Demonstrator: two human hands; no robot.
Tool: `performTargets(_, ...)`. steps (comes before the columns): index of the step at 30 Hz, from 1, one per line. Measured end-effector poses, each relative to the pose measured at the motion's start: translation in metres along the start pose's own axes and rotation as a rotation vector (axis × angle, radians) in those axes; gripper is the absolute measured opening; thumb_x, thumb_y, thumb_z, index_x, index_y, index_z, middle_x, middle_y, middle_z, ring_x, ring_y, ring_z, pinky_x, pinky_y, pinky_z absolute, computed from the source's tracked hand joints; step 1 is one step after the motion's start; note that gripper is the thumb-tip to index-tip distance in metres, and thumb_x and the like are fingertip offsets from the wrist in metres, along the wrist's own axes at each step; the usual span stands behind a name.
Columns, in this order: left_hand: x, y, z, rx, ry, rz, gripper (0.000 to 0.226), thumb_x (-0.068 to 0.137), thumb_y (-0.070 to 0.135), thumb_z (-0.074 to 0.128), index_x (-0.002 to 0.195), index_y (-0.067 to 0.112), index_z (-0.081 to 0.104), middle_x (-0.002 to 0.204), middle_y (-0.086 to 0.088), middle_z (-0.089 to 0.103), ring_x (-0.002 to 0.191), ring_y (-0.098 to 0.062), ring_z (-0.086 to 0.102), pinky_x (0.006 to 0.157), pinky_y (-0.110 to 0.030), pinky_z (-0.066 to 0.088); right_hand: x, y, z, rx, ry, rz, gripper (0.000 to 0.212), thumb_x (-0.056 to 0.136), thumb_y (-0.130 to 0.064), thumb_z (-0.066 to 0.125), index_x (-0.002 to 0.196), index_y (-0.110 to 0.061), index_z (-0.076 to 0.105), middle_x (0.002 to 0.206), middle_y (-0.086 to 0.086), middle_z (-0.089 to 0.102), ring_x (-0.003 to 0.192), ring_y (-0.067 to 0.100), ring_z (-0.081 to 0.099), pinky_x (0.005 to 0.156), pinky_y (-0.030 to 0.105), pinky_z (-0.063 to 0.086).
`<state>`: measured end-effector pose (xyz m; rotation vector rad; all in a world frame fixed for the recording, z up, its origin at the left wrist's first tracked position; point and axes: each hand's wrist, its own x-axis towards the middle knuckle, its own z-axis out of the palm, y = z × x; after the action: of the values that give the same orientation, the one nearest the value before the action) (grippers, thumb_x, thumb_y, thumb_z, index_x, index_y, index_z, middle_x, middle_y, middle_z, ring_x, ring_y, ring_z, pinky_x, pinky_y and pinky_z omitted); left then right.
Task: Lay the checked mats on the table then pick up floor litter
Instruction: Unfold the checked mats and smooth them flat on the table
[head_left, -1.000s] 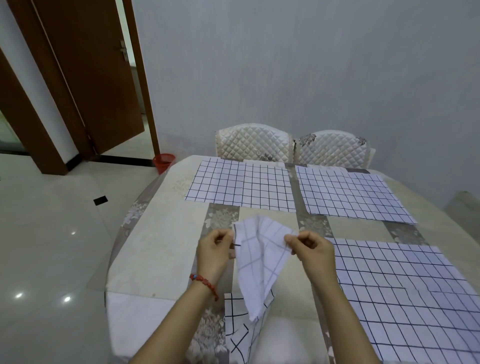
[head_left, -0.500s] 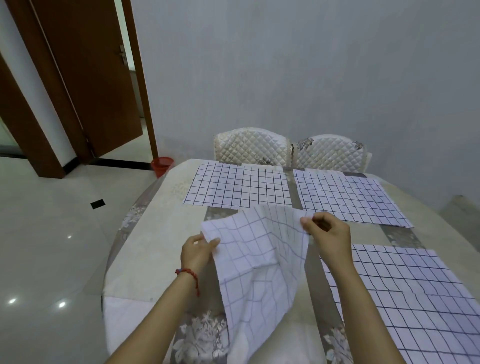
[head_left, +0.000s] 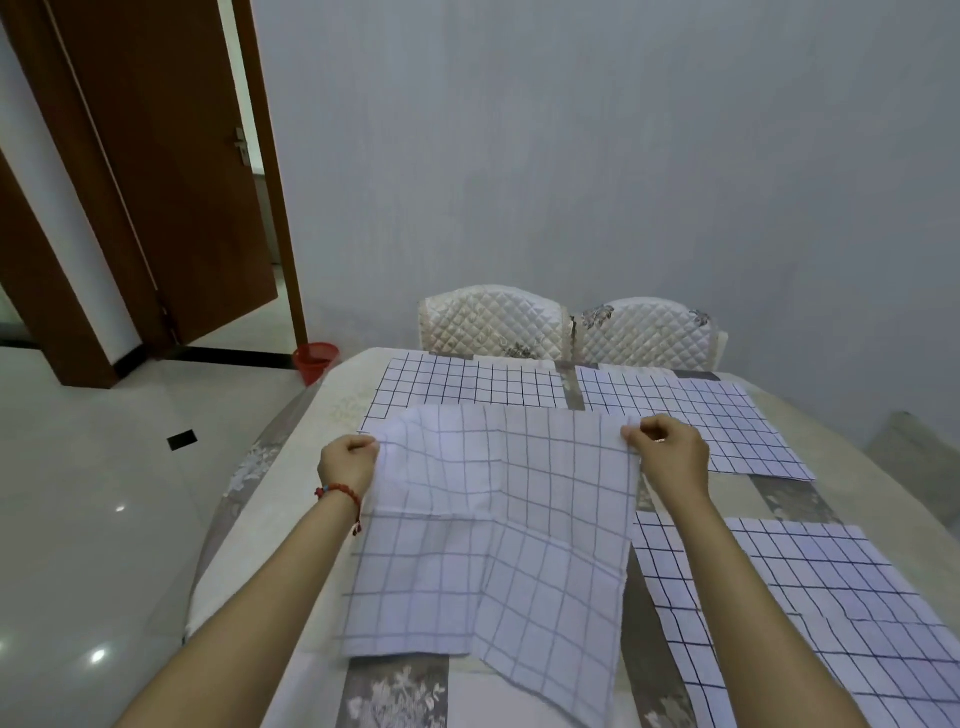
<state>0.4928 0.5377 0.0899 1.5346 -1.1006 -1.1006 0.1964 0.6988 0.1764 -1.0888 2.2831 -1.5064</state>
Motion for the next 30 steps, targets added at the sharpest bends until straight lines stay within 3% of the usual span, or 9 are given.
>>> performTargets(3, 0.009, 0.034, -0.011, 0.013, 0.042, 0.108, 0.018, 0.081, 0.004, 0.059, 0.097, -0.002, 0.066, 0.108, -0.022, 0.067, 0.105, -0.036, 0.06, 0.095, -0.037, 0.046, 0.016, -0.009, -0.005, 0.033, 0.104, -0.01, 0.012, 0.081, -0.019, 0.065, 0.077, -0.009, 0.062, 0.078, 0.008, 0.063, 0.059, 0.025, 0.059, 0.058, 0.026, 0.039)
performTargets(6, 0.009, 0.061, -0.03, 0.003, 0.08, 0.183, 0.019, 0.083, 0.008, 0.058, 0.1, 0.0, 0.064, 0.104, -0.02, 0.065, 0.099, -0.031, 0.059, 0.096, -0.039, 0.046, 0.023, -0.016, -0.013, 0.144, 0.206, -0.035, 0.009, 0.082, -0.019, 0.063, 0.08, -0.009, 0.063, 0.071, 0.005, 0.063, 0.041, 0.006, 0.058, 0.057, 0.02, 0.043)
performTargets(9, 0.001, 0.074, -0.051, -0.031, 0.092, 0.257, 0.018, 0.087, 0.009, 0.054, 0.102, 0.002, 0.061, 0.097, -0.012, 0.06, 0.093, -0.025, 0.054, 0.094, -0.041, 0.047, 0.018, -0.015, -0.02, 0.353, 0.265, -0.062, 0.006, 0.082, -0.014, 0.064, 0.078, -0.01, 0.063, 0.07, 0.001, 0.063, 0.049, -0.001, 0.063, 0.062, 0.027, 0.051)
performTargets(14, -0.016, 0.059, -0.081, -0.106, 0.146, 0.306, 0.021, 0.088, 0.007, 0.054, 0.105, -0.004, 0.059, 0.096, -0.01, 0.056, 0.092, -0.021, 0.051, 0.084, -0.034, 0.045, -0.023, -0.001, -0.031, 0.712, 0.321, -0.043, 0.013, 0.082, -0.007, 0.063, 0.074, -0.016, 0.06, 0.08, 0.0, 0.064, 0.062, 0.001, 0.068, 0.058, 0.013, 0.056)
performTargets(19, -0.028, -0.004, -0.101, -0.13, 0.08, 0.237, 0.011, 0.088, 0.003, 0.053, 0.097, 0.003, 0.058, 0.097, -0.011, 0.056, 0.089, -0.023, 0.05, 0.065, -0.022, 0.043, -0.065, 0.05, -0.027, 0.852, 0.24, 0.071, 0.023, 0.052, -0.029, 0.072, 0.07, -0.017, 0.064, 0.065, -0.01, 0.07, 0.066, 0.004, 0.068, 0.065, 0.014, 0.057)
performTargets(21, -0.032, -0.032, -0.106, -0.137, 0.044, 0.169, 0.006, 0.088, 0.001, 0.052, 0.089, 0.005, 0.056, 0.092, -0.011, 0.055, 0.084, -0.026, 0.052, 0.063, -0.022, 0.046, -0.077, 0.077, -0.021, 0.848, 0.184, 0.134, 0.008, 0.066, -0.013, 0.071, 0.062, -0.019, 0.068, 0.063, -0.007, 0.07, 0.064, 0.006, 0.068, 0.064, 0.015, 0.057)
performTargets(23, -0.037, -0.057, -0.109, -0.124, 0.012, 0.085, 0.016, 0.088, -0.001, 0.051, 0.079, 0.011, 0.055, 0.082, -0.011, 0.053, 0.07, -0.022, 0.056, 0.055, -0.016, 0.052, -0.088, 0.109, -0.014, 0.737, 0.13, 0.228, 0.034, 0.078, 0.008, 0.06, 0.06, -0.018, 0.071, 0.065, -0.005, 0.071, 0.063, 0.006, 0.066, 0.062, 0.014, 0.056)
performTargets(27, -0.05, -0.092, -0.107, -0.102, -0.074, -0.078, 0.022, 0.088, -0.009, 0.047, 0.075, 0.008, 0.053, 0.076, -0.008, 0.055, 0.065, -0.021, 0.057, 0.045, -0.012, 0.052, -0.11, 0.146, -0.006, 0.447, 0.039, 0.381, 0.032, 0.079, 0.01, 0.052, 0.082, -0.014, 0.074, 0.088, 0.004, 0.07, 0.065, 0.007, 0.056, 0.053, 0.008, 0.048)
performTargets(30, -0.054, -0.112, -0.103, -0.056, -0.091, -0.171, 0.018, 0.085, -0.01, 0.049, 0.079, 0.006, 0.055, 0.065, 0.001, 0.065, 0.056, -0.013, 0.06, 0.04, -0.015, 0.048, -0.117, 0.165, -0.001, 0.335, -0.007, 0.474, 0.03, 0.08, 0.01, 0.049, 0.095, -0.005, 0.07, 0.102, 0.011, 0.066, 0.089, 0.019, 0.057, 0.071, 0.02, 0.051)
